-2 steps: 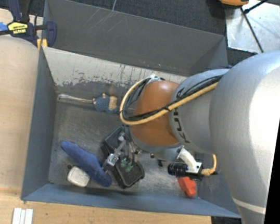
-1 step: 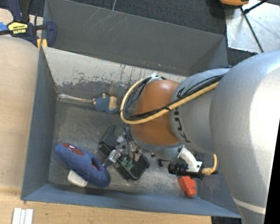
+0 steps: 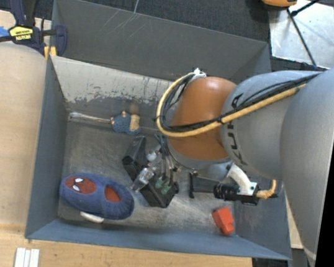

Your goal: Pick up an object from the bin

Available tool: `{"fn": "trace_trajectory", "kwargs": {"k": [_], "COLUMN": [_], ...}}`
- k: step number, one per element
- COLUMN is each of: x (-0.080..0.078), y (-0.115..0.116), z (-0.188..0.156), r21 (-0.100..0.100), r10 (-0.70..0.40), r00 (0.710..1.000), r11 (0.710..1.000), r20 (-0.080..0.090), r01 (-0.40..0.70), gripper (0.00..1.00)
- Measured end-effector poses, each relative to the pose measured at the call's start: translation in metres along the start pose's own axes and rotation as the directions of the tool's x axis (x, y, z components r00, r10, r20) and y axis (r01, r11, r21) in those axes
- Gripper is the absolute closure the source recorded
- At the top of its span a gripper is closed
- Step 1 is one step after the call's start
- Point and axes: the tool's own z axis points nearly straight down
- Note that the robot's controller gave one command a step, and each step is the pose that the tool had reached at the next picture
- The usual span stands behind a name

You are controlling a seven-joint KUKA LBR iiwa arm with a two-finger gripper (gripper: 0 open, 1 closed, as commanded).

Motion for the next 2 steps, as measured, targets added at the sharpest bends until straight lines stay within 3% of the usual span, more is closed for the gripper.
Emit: {"fn": "trace_trajectory", "kwargs": {"k": [2], "x": [0.001], "y": [-0.002], "z": [-0.014], "r21": [0.002], "r10": [-0.002], "r00": [1.000], "r11": [1.000], "r20": [-0.002], "r01": [0.002], "gripper": [1.00]}}
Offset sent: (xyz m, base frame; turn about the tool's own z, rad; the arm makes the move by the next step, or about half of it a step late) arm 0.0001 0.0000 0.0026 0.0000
